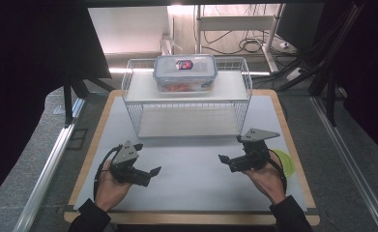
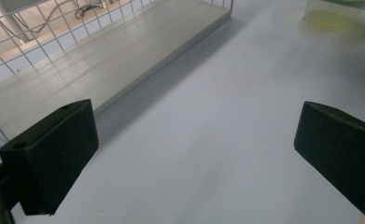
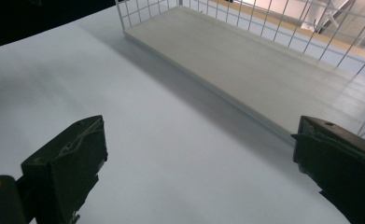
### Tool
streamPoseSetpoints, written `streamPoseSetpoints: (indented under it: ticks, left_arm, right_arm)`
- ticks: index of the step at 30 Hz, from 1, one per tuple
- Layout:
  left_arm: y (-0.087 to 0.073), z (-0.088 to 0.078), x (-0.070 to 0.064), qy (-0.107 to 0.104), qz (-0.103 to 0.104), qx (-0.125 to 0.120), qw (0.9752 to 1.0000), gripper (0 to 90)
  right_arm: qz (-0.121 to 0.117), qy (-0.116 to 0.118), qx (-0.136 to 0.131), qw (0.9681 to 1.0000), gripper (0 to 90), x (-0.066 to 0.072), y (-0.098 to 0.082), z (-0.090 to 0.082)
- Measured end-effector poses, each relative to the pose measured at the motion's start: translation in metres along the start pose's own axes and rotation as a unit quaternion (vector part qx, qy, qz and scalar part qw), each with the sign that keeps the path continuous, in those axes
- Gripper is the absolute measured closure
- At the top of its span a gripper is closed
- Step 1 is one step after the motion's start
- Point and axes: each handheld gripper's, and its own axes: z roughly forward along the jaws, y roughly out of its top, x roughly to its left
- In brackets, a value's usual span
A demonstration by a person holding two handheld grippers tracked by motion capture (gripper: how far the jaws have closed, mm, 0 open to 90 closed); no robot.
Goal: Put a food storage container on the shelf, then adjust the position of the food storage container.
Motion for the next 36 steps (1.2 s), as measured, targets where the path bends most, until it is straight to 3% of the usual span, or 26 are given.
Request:
streamPoseSetpoints:
  ticks: [6, 11, 21, 24, 25, 26, 31, 36]
  left_arm:
    - [-0.021, 0.000, -0.006, 0.010, 0.005, 0.030, 0.9995, 1.7]
    - [-0.031, 0.000, -0.008, 0.018, 0.007, 0.052, 0.9985, 1.9]
    - [-0.031, 0.000, -0.008, 0.024, 0.013, 0.051, 0.9983, 2.5]
    - [-0.031, 0.000, -0.008, 0.025, 0.012, 0.052, 0.9983, 2.6]
    - [-0.031, 0.000, -0.008, 0.025, 0.012, 0.052, 0.9983, 2.6]
    - [-0.031, 0.000, -0.008, 0.025, 0.015, 0.054, 0.9981, 2.7]
    - [-0.031, 0.001, -0.009, 0.025, 0.018, 0.058, 0.9979, 2.9]
    - [-0.032, 0.002, -0.008, 0.022, 0.015, 0.060, 0.9979, 3.3]
  right_arm:
    - [0.000, -0.003, -0.013, 0.9999, 4.1, 0.010, -0.014, -0.004]
    - [0.003, -0.007, -0.003, 1.0000, 4.1, 0.013, -0.024, -0.007]
    - [0.026, -0.046, 0.032, 0.9981, 2.0, 0.006, -0.039, -0.010]
    - [0.032, -0.058, 0.034, 0.9972, 15.3, 0.003, -0.040, -0.017]
    - [0.032, -0.058, 0.034, 0.9972, 15.3, 0.003, -0.040, -0.017]
    - [0.037, -0.052, 0.036, 0.9973, 27.1, 0.000, -0.041, -0.023]
    - [0.027, -0.070, 0.052, 0.9959, 57.8, -0.007, -0.045, -0.039]
    - [0.036, -0.084, 0.055, 0.9943, 78.9, -0.015, -0.050, -0.057]
